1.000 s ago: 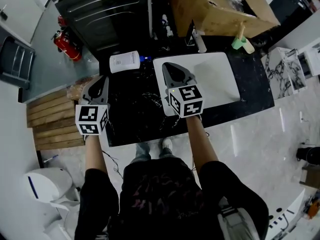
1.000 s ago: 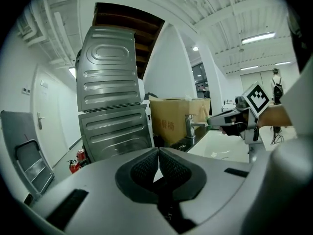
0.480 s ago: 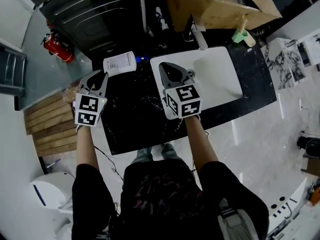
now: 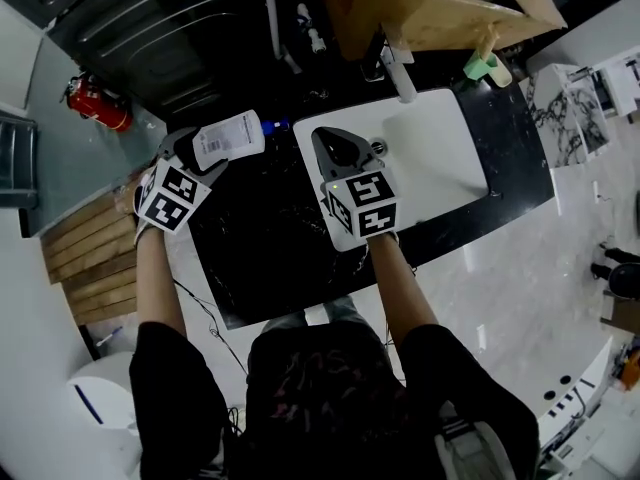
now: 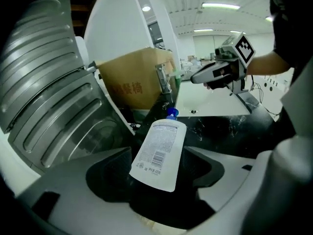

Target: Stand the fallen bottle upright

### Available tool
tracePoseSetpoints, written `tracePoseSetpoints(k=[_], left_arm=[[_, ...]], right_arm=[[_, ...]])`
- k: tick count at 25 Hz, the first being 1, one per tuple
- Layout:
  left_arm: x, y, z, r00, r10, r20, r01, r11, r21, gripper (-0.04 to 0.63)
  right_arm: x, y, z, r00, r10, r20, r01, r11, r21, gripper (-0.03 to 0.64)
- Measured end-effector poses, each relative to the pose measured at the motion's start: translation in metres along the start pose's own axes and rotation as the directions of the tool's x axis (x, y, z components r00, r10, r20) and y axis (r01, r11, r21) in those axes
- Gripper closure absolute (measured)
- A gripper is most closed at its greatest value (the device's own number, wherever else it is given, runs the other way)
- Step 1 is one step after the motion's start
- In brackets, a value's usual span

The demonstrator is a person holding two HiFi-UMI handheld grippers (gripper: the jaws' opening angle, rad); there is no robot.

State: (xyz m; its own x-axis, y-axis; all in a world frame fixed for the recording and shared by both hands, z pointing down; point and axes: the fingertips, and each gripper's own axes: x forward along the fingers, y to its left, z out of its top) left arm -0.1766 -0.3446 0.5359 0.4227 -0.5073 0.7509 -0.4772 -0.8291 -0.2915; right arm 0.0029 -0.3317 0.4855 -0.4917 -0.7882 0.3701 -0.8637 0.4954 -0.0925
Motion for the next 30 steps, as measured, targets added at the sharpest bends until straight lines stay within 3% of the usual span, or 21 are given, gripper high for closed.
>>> tracePoseSetpoints(k=[5,10,18,20,27,30], left_arm=[[0.025,-0.004,-0.004,0.986,-0.151,-0.075,0.157,0.984,0.078,0.239],[0.038,-0.005,-0.01,0.966,-0.21,-0.149,0.228,0.967,0.113,0.233],[0.044,-0.004,-0.012,0.966,-0.209,-0.154,0.231,0.962,0.145,0.237],[0.045,-0.003,-0.011,0.969,-0.208,-0.134,0.226,0.963,0.145,0.238],[0.045,-0.004,-0.012,0.968,-0.219,-0.126,0.236,0.961,0.147,0.241],[0.044,-0.004,-0.012,0.968,-0.223,-0.116,0.239,0.961,0.142,0.241]], right_arm=[[0.014,-0.002,-0.007,1.0,0.008,-0.029,-0.008,1.0,-0.009,0.603],[0.022,-0.006,-0.013,0.998,0.018,-0.053,-0.018,1.0,-0.002,0.568],[0.04,-0.005,-0.027,0.989,0.092,-0.114,-0.093,0.996,0.004,0.47],[0.049,-0.005,-0.033,0.981,0.121,-0.149,-0.127,0.991,-0.032,0.434],[0.079,0.003,-0.047,0.933,0.187,-0.307,-0.255,0.946,-0.199,0.413],[0.088,0.008,-0.046,0.924,0.196,-0.328,-0.275,0.938,-0.212,0.408]])
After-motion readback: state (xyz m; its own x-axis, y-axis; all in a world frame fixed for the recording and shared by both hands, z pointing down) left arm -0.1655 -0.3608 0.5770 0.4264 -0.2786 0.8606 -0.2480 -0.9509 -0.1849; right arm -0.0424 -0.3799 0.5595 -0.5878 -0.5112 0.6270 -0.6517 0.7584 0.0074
